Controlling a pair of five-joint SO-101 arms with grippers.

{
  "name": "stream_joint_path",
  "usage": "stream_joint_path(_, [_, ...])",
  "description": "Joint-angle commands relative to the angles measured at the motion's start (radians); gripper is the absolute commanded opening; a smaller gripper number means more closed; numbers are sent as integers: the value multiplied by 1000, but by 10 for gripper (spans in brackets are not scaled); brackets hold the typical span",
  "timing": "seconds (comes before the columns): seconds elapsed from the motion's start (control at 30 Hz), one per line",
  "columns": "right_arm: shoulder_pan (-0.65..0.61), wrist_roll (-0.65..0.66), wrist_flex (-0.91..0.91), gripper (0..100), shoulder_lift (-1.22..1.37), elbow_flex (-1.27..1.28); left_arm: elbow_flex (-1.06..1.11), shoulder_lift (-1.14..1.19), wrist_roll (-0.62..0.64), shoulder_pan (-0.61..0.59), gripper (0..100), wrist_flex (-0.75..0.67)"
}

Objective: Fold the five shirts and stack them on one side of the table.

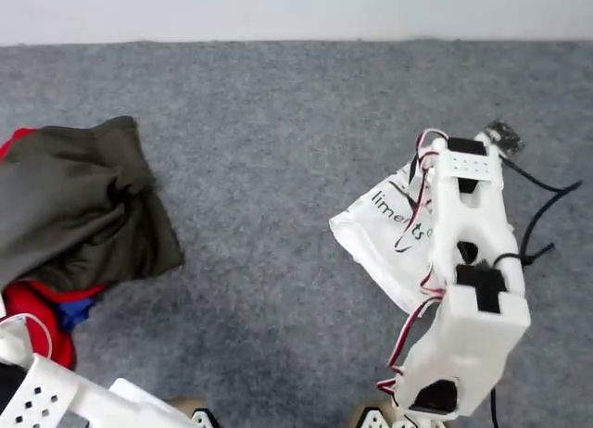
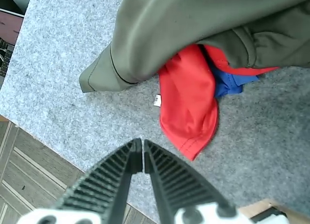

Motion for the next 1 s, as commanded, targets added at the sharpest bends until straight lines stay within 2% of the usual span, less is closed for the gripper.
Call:
stream_joint_path(0.0, [31,-6,-41,486,45,-9,-10,-11,-9,9,15,-18])
stream_joint_path(0.2, [41,-8,-25,463,151,-9,-10,-8,-9,9,15,-18])
stream_joint_path(0.3, [41,-6,5,348,165,-44,-10,-8,-9,9,15,-18])
stream_joint_path(0.5, [41,-3,5,0,166,-54,-10,-6,-9,9,15,-18])
stream_joint_path(0.57, [42,-3,10,38,166,-54,-10,-6,-9,9,15,-18])
stream_joint_path(0.63, [59,21,12,20,156,-55,-10,-6,-9,9,15,-20])
stream_joint_path(0.77, [128,212,51,8,85,-72,-10,-6,-35,9,15,-20])
stream_joint_path(0.97, [364,710,8,9,-8,-81,-10,-12,-78,8,15,-43])
